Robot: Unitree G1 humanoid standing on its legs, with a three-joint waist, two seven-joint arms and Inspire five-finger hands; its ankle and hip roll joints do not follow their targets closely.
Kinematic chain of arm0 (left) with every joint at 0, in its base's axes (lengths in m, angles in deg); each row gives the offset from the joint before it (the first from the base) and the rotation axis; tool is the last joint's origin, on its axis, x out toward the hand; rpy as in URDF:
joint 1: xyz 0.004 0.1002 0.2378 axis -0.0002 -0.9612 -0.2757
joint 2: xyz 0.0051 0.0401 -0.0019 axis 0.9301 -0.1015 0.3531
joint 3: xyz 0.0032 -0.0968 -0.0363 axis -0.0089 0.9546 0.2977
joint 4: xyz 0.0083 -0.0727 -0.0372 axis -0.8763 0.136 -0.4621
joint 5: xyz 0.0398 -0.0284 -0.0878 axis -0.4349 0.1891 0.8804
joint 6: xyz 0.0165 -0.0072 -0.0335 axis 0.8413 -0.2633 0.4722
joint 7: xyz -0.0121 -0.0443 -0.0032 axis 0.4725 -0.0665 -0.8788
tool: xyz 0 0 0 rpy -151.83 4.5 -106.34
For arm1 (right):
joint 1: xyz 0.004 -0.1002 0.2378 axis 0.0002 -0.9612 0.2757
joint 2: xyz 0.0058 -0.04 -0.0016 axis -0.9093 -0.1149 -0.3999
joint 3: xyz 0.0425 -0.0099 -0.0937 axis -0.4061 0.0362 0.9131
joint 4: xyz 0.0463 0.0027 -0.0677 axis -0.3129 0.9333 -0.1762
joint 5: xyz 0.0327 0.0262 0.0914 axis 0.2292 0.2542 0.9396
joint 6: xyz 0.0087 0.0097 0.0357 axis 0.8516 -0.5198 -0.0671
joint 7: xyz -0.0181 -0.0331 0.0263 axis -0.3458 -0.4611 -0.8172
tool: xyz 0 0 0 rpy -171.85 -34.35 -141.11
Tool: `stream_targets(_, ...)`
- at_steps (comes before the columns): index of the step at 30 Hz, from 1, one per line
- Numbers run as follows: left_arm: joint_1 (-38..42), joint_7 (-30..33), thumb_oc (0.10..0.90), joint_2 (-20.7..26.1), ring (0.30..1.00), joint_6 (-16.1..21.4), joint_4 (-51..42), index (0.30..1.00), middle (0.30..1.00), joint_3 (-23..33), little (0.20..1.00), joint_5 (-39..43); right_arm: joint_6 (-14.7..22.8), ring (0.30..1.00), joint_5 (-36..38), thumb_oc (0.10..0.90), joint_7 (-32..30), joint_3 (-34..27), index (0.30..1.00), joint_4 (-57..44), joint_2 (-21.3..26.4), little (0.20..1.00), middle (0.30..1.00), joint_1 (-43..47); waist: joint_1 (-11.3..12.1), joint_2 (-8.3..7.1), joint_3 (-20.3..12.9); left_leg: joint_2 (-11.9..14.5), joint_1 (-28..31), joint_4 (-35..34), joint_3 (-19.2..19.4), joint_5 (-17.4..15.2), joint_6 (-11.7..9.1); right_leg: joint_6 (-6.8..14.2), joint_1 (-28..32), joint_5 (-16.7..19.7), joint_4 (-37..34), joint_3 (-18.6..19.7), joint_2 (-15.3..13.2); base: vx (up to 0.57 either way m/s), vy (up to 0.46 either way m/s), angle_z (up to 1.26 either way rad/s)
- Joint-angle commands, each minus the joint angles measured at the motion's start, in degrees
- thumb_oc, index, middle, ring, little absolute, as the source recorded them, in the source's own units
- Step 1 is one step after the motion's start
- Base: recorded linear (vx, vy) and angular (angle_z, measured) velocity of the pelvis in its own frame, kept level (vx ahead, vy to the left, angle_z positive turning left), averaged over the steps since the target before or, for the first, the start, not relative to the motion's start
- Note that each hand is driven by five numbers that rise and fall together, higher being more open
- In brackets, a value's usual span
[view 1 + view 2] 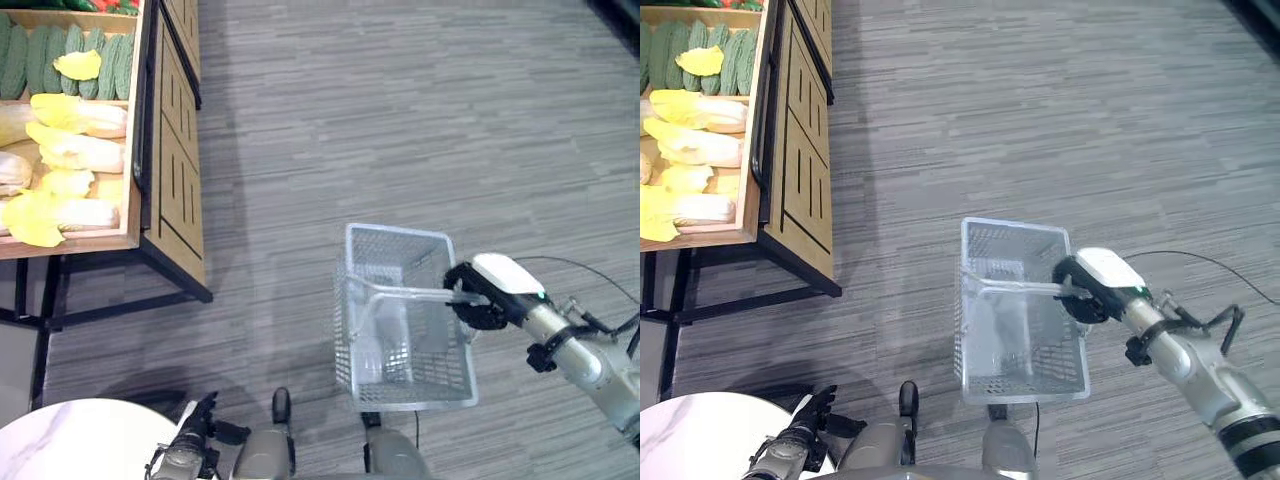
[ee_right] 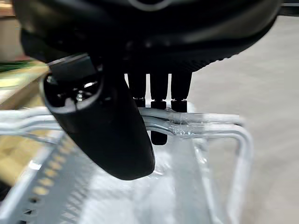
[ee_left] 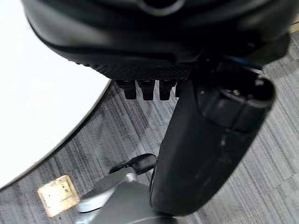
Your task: Get the vegetables into the basket
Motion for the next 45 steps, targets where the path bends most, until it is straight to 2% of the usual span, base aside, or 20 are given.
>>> stream_targets(1,-1.91,1.08,0.900,1.03,1.000,0.60,0.86,1.000,1.000,-1.04,1.000,-2.18,-0.34,0.300,2.66,0.400,-6.91,-5.89,0.300,1.24,1.63,0.300,0.300,1.57,0.78,0.19,-4.47,4.89,-1.60,-2.04,-1.99,2.72,-3.59,4.89,2.43,2.24,-0.50,-4.38,-2.44,0.04,-0.024,-0.02)
stream_targets(2,-2.00,1.12,0.900,0.89,1.000,0.65,0.70,1.000,1.000,-1.75,1.000,-3.02,-0.61,0.300,3.80,0.400,-7.73,-6.69,0.300,5.78,0.15,0.300,0.300,0.95,0.73,0.38,-4.76,4.94,-1.50,-2.30,-2.18,2.85,-3.74,4.70,2.74,2.14,-0.88,-4.70,-2.41,0.04,-0.031,0.06)
stream_targets(4,-2.01,0.95,0.900,0.95,1.000,0.57,0.74,1.000,1.000,-1.95,1.000,-3.38,-1.04,0.300,4.41,0.400,-7.64,-7.12,0.300,7.45,-0.89,0.300,0.300,0.64,0.53,0.50,-4.95,5.04,-1.38,-2.55,-2.52,3.03,-3.95,4.57,3.12,1.95,-1.28,-5.16,-2.40,0.01,-0.031,0.15)
stream_targets(6,-1.60,0.81,0.900,0.57,1.000,0.51,1.53,1.000,1.000,-2.10,1.000,-3.59,-1.62,0.300,7.00,0.400,-8.41,-8.61,0.300,14.92,-4.36,0.300,0.300,-0.50,0.20,0.93,-5.42,5.39,-1.47,-2.83,-3.20,3.58,-4.68,4.08,4.06,1.79,-2.56,-6.31,-2.20,-0.01,-0.067,0.18)
stream_targets(8,-1.79,0.76,0.900,0.46,1.000,0.45,1.32,1.000,1.000,-2.04,1.000,-3.56,-1.86,0.300,7.44,0.400,-8.29,-8.98,0.300,15.63,-4.89,0.300,0.300,-0.94,0.15,1.02,-5.65,5.49,-1.53,-2.83,-3.40,3.69,-4.86,4.01,4.29,1.77,-2.87,-6.62,-2.15,0.01,-0.051,0.18)
stream_targets(12,-2.45,0.20,0.900,0.01,1.000,0.76,0.22,1.000,1.000,-2.93,1.000,-4.01,-2.71,0.300,10.69,0.400,-9.52,-10.36,0.300,27.93,-9.92,0.300,0.300,-1.56,0.13,1.77,-6.42,6.12,-0.57,-2.83,-4.40,3.86,-5.17,3.34,5.83,1.52,-3.48,-7.46,-1.34,0.02,-0.063,0.09)
stream_targets(14,-2.65,0.27,0.900,-0.11,1.000,0.66,0.43,1.000,1.000,-2.79,1.000,-4.18,-2.97,0.300,12.09,0.400,-9.55,-11.06,0.300,28.17,-12.11,0.300,0.300,-2.31,-0.03,1.94,-6.54,6.29,-0.24,-2.83,-4.45,3.87,-5.25,3.15,6.13,1.32,-3.52,-7.41,-1.09,0.02,-0.040,0.05)
stream_targets(20,-2.42,1.29,0.900,-2.14,1.000,-0.41,3.42,1.000,1.000,-0.69,1.000,-3.26,-3.52,0.300,17.38,0.400,-10.78,-12.08,0.300,38.70,-20.44,0.300,0.300,-3.72,-0.41,2.46,-7.26,6.84,0.38,-2.83,-4.48,3.76,-5.53,2.72,6.41,1.46,-4.24,-7.43,-0.50,0.01,-0.018,0.00)
stream_targets(21,-2.39,1.29,0.900,-2.13,1.000,-0.40,3.45,1.000,1.000,-0.67,1.000,-3.26,-3.48,0.300,17.40,0.400,-10.80,-12.04,0.300,38.78,-20.45,0.300,0.300,-3.65,-0.41,2.45,-7.23,6.84,0.40,-2.83,-4.47,3.75,-5.53,2.72,6.43,1.45,-4.24,-7.42,-0.49,0.05,-0.022,-0.01)
stream_targets(22,-2.18,1.77,0.900,-3.17,1.000,-0.87,4.62,1.000,1.000,-0.42,1.000,-2.48,-3.60,0.300,23.56,0.400,-11.17,-13.68,0.300,46.07,-24.75,0.300,0.300,-3.01,-0.51,2.78,-7.34,6.99,0.76,-2.83,-4.37,3.59,-5.51,2.62,6.62,1.36,-4.28,-7.51,-0.41,0.04,-0.014,-0.02)
stream_targets(25,-1.79,2.03,0.900,-3.43,1.000,-0.96,5.80,1.000,1.000,-0.15,1.000,-2.33,-3.74,0.300,24.89,0.400,-10.95,-13.55,0.300,47.41,-25.93,0.300,0.300,-2.69,-0.63,2.80,-7.31,7.00,0.88,-2.83,-4.29,3.51,-5.54,2.59,6.74,1.29,-4.27,-7.45,-0.40,0.03,-0.003,0.00)
stream_targets(28,-0.61,2.65,0.900,-4.80,1.000,-1.06,6.22,1.000,1.000,-0.81,1.000,-0.72,-4.57,0.300,28.73,0.400,-10.14,-12.63,0.300,53.99,-29.86,0.300,0.300,-2.00,-0.75,2.76,-7.04,6.48,1.43,-2.49,-3.90,2.59,-4.97,2.81,6.96,1.20,-3.92,-7.49,-1.15,0.08,0.036,0.00)
stream_targets(32,-0.20,3.08,0.900,-4.79,1.000,-1.08,6.08,1.000,1.000,-0.41,1.000,0.75,-5.12,0.300,29.27,0.400,-10.20,-12.29,0.300,55.22,-30.57,0.300,0.300,-1.43,-0.57,2.32,-6.60,5.60,1.39,-1.33,-3.18,1.31,-4.03,3.28,6.74,1.36,-3.25,-7.11,-2.26,0.05,0.066,-0.02)
stream_targets(37,0.24,2.86,0.900,-4.53,1.000,-0.66,4.56,1.000,1.000,-1.52,1.000,1.39,-5.59,0.300,29.64,0.400,-10.10,-12.35,0.300,55.93,-30.49,0.300,0.300,-0.19,-0.04,1.78,-5.50,3.23,-0.69,3.26,-2.77,-1.88,-2.17,4.74,4.75,2.74,0.77,-6.20,-4.65,0.07,0.146,-0.08)
stream_targets(38,0.53,2.70,0.900,-4.25,1.000,-0.60,4.39,1.000,1.000,-1.96,1.000,1.22,-5.47,0.300,29.55,0.400,-10.05,-12.49,0.300,55.39,-30.40,0.300,0.300,-0.35,-0.08,1.58,-5.22,2.12,-1.32,4.25,-3.20,-2.74,-1.31,5.32,3.69,3.74,3.60,-5.88,-5.60,0.08,0.152,-0.05)
stream_targets(39,0.52,2.70,0.900,-4.25,1.000,-0.61,4.37,1.000,1.000,-1.97,1.000,1.22,-5.47,0.300,29.55,0.400,-10.05,-12.49,0.300,55.38,-30.40,0.300,0.300,-0.36,-0.08,1.57,-5.26,2.10,-1.40,4.32,-3.20,-2.78,-1.29,5.34,3.63,3.71,3.65,-5.87,-5.63,0.07,0.174,-0.02)
stream_targets(41,0.91,2.59,0.900,-3.90,1.000,-0.64,4.09,1.000,1.000,-2.87,1.000,0.22,-5.67,0.300,29.22,0.400,-10.15,-12.18,0.300,54.88,-30.21,0.300,0.300,0.17,-0.23,1.71,-4.24,1.15,-1.54,4.60,-3.42,-3.37,-0.14,5.90,0.99,6.20,9.31,-5.70,-6.29,0.02,0.221,-0.01)
stream_targets(42,1.37,2.34,0.900,-2.97,1.000,-0.57,1.47,1.000,1.000,-4.74,1.000,-0.72,-5.55,0.300,28.95,0.400,-10.33,-11.12,0.300,54.05,-29.69,0.300,0.300,1.82,-0.63,2.95,-1.66,0.91,-1.21,5.17,-3.73,-4.16,0.92,5.29,-4.28,8.30,18.62,-5.14,-5.06,0.00,0.246,-0.12)
stream_targets(43,1.39,2.34,0.900,-2.99,1.000,-0.57,1.47,1.000,1.000,-4.73,1.000,-0.72,-5.54,0.300,28.96,0.400,-10.33,-11.13,0.300,54.07,-29.67,0.300,0.300,1.85,-0.61,2.95,-1.63,0.91,-1.20,5.19,-3.72,-4.19,0.91,5.28,-4.33,8.22,18.77,-5.11,-5.06,0.06,0.224,-0.25)
stream_targets(45,1.48,2.69,0.900,-3.01,1.000,-0.49,2.42,1.000,1.000,-4.53,1.000,-0.92,-5.49,0.300,28.62,0.400,-10.75,-10.62,0.300,53.77,-30.04,0.300,0.300,2.69,-0.78,3.16,-0.89,0.69,0.59,4.89,-3.09,-5.12,1.13,4.62,-7.06,8.21,18.36,-7.40,-5.18,0.22,0.071,-0.13)
